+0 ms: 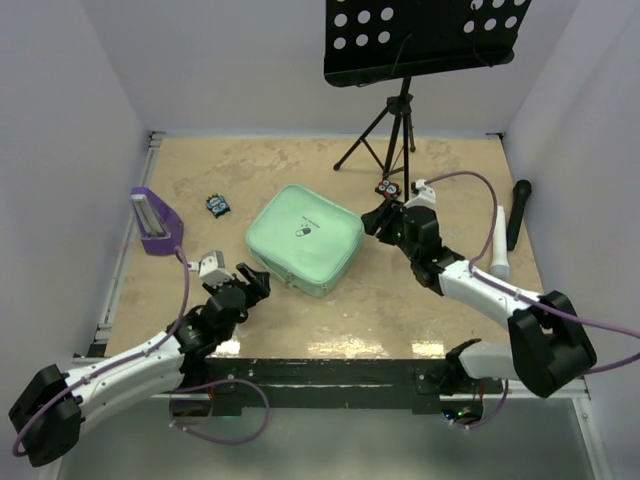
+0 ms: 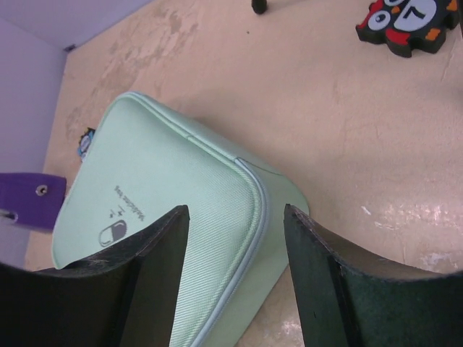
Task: Organize the medicine kit
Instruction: Zip the medicine box at the center of the board.
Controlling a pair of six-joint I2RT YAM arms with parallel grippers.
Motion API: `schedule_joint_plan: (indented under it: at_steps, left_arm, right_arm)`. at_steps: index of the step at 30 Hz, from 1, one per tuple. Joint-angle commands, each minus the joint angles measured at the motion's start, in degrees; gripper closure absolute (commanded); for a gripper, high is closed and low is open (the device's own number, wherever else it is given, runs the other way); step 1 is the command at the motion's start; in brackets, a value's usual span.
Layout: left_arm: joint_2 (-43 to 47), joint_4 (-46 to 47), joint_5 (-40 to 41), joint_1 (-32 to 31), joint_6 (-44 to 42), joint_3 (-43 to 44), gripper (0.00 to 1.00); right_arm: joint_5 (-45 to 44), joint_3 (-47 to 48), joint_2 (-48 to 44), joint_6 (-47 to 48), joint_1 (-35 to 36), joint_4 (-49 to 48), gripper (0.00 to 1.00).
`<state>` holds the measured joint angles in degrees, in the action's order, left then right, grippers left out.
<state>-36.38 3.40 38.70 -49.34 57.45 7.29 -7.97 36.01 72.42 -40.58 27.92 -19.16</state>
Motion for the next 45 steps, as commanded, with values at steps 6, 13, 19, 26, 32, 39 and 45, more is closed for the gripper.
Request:
schedule_joint_plan:
  at_steps: [6, 13, 19, 26, 32, 39, 45]
  left_arm:
    - [-13.71, 12.32, -8.72, 7.68, -3.92, 3.08, 0.22]
    - [-21.44, 15.59, -12.94, 9.26, -8.93, 6.94, 0.22]
    - [-25.58, 20.05, -15.14, 9.44, -11.66, 7.83, 0.22]
    - [-29.18, 25.77, -18.57, 9.7, -14.73, 8.44, 0.22]
    - [-30.94, 26.31, -19.36, 10.14, -15.79, 10.02, 0.22]
    - [-20.68, 17.35, -15.23, 10.32, -14.82, 9.33, 0.21]
    - [-7.75, 24.88, -29.61, 9.79, -19.91, 2.04, 0.23]
  right_arm:
    - [-4.51, 5.55, 7.81, 0.15, -0.06, -2.81, 0.4]
    - [0.13, 12.5, 19.41, 1.2, -0.06, -2.64, 0.42]
    - [4.27, 10.58, 20.48, 2.17, 0.11, -2.99, 0.46]
    - [7.79, 6.98, 17.14, 2.79, 1.87, -2.29, 0.48]
    - [9.02, 3.55, 14.51, 1.99, 3.28, -1.32, 0.49]
    - [5.08, 3.63, 5.11, 1.64, 3.28, 3.25, 0.43]
    - [13.05, 3.28, 0.96, 3.48, 3.37, 3.69, 0.41]
